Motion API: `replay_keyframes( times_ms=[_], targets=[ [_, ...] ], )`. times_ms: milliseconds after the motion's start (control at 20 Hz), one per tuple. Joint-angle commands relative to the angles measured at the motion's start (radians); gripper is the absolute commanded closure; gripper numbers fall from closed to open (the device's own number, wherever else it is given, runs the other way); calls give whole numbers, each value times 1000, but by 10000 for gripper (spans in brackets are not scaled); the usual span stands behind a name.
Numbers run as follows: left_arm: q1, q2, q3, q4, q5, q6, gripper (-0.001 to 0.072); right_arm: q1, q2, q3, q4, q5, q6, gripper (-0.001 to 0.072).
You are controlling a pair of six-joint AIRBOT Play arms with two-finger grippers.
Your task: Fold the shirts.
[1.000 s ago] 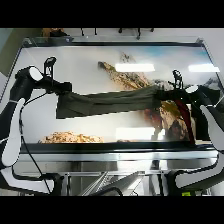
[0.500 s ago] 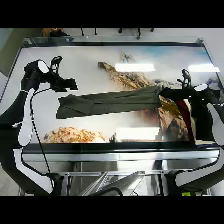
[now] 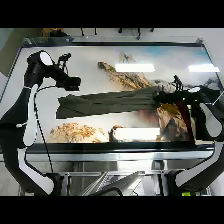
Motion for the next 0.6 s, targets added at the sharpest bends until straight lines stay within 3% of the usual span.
replay_keyframes(
  times_ms=[0, 150, 300, 400, 550],
  targets=[
    [-84, -2, -30, -109, 88, 12, 695, 14, 4, 17, 121, 42, -72, 687],
    [-175, -4, -120, -170, 235, 14, 695, 14, 63, 106, 191, 169, -66, 688],
    [-278, -40, -186, -170, 421, 13, 695, 14, 175, 198, 191, 274, 53, 687],
    [-339, -105, -163, -200, 478, 6, 695, 14, 249, 240, 191, 347, 134, 687],
    [-427, -237, -54, -328, 519, 6, 695, 14, 348, 270, 190, 378, 170, 687]
  ],
)
